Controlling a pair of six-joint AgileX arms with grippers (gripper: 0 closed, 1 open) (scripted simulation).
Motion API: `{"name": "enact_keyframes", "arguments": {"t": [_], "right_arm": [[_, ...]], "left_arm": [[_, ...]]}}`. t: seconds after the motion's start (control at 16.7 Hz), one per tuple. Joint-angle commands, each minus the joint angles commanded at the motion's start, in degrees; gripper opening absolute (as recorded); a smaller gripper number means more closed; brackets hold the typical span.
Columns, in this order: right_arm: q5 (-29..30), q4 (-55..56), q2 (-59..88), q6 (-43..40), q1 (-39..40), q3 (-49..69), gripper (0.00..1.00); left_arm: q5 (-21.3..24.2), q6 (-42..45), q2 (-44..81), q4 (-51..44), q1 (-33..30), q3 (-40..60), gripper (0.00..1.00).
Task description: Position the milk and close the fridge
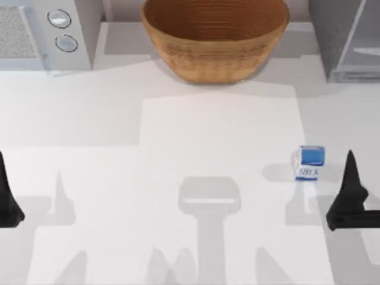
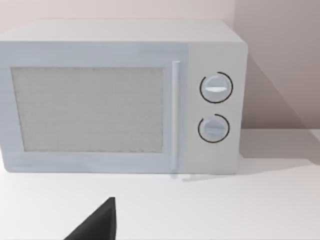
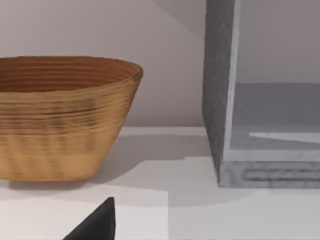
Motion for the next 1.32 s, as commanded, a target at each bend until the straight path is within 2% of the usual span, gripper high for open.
{"name": "enact_keyframes", "arguments": {"t": [0.3,0.96,1.32], "right_arm": [[-1.3,7.93,13.0,2.39,-0.77,2.99,1.0],[-4.86,32.93,57.33,9.72,-7.42,11.41,1.0],[-6.21,38.95,68.9,11.68,-9.35,13.56,1.0]], "left_arm": [[0.0,0.0,0.0,0.0,0.0,0.0,1.0],[0.0,0.0,0.0,0.0,0.0,0.0,1.0],[0.0,0.0,0.0,0.0,0.0,0.0,1.0]]}}
